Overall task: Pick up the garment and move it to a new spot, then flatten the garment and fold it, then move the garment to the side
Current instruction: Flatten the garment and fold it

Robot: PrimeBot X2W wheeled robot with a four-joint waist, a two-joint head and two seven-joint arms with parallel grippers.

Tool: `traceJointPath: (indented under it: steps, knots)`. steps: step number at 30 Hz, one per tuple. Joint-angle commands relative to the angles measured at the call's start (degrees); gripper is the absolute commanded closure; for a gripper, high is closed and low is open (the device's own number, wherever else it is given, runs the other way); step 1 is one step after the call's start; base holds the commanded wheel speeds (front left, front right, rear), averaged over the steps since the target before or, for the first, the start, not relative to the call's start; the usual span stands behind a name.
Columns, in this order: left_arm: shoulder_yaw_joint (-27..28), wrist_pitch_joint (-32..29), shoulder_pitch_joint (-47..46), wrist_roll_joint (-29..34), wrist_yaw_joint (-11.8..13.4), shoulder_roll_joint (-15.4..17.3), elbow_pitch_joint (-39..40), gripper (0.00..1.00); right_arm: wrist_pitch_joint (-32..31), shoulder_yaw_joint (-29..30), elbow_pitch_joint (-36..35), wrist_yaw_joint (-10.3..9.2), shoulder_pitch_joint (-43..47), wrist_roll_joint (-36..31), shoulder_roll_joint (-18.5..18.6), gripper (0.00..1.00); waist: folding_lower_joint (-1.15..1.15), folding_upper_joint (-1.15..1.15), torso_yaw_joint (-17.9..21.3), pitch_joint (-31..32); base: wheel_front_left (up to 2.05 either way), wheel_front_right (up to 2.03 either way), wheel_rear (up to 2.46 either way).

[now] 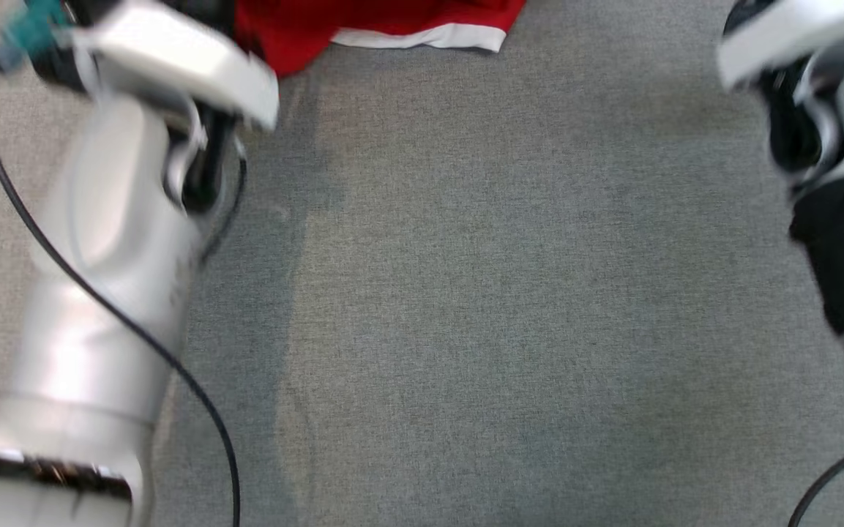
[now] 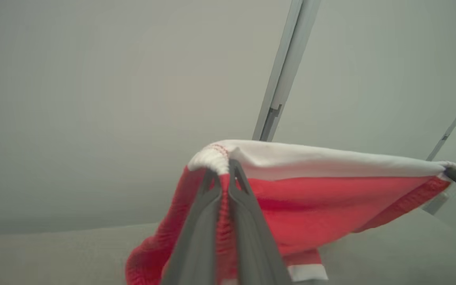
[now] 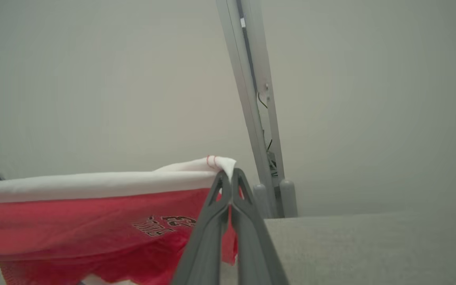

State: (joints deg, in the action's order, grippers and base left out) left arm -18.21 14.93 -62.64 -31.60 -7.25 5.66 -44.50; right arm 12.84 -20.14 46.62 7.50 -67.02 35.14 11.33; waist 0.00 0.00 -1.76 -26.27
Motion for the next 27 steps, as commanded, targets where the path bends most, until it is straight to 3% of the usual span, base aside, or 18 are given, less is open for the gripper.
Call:
traceJointPath:
  steps: [1, 9, 12, 17, 22, 27]
  knots:
    - [0.9, 0.26, 4.48, 0.79, -0.2, -0.3, 1.32, 1.0, 1.05, -0.82, 0.1, -0.03, 3.97, 2.03, 0.53, 1.0, 0.0, 0.0, 0.23, 0.17, 0.0, 0.0, 0.0]
    - [3.02, 0.24, 24.31, 3.38, -0.22, -0.39, 10.79, 1.0, 2.37, -5.13, -5.86, -0.03, 23.28, 9.99, 1.04, 1.0, 0.0, 0.0, 1.43, 2.17, 0.0, 0.0, 0.0]
    - [2.32, 0.25, 30.87, 0.42, -0.23, 0.67, 14.43, 1.0, 2.38, -6.21, -10.6, -0.03, 30.05, 12.96, 2.22, 1.0, 0.0, 0.0, 2.01, 3.71, 0.0, 0.0, 0.0]
    - [1.02, -2.68, 41.22, -1.78, -0.13, 5.1, 23.34, 1.0, 2.18, -6.18, -18.75, -0.03, 41.66, 16.04, 6.07, 1.0, 0.0, 0.0, 2.03, 7.13, 0.0, 0.0, 0.0]
    - [0.99, -10.13, 51.87, -2.91, 3.66, 8.8, 37.35, 1.0, -0.39, -2.47, -27.7, -0.03, 52.49, 16.45, 8.51, 1.0, 0.0, 0.0, 2.07, 10.22, 0.0, 0.0, 0.0]
    - [1.19, -17.52, 62.61, -3.53, 8.92, 11.98, 52.76, 1.0, -5.23, 4.78, -36.47, -0.04, 63.3, 13.45, 7.47, 1.0, 0.0, 0.0, 1.87, 12.74, 0.0, 0.0, 0.0]
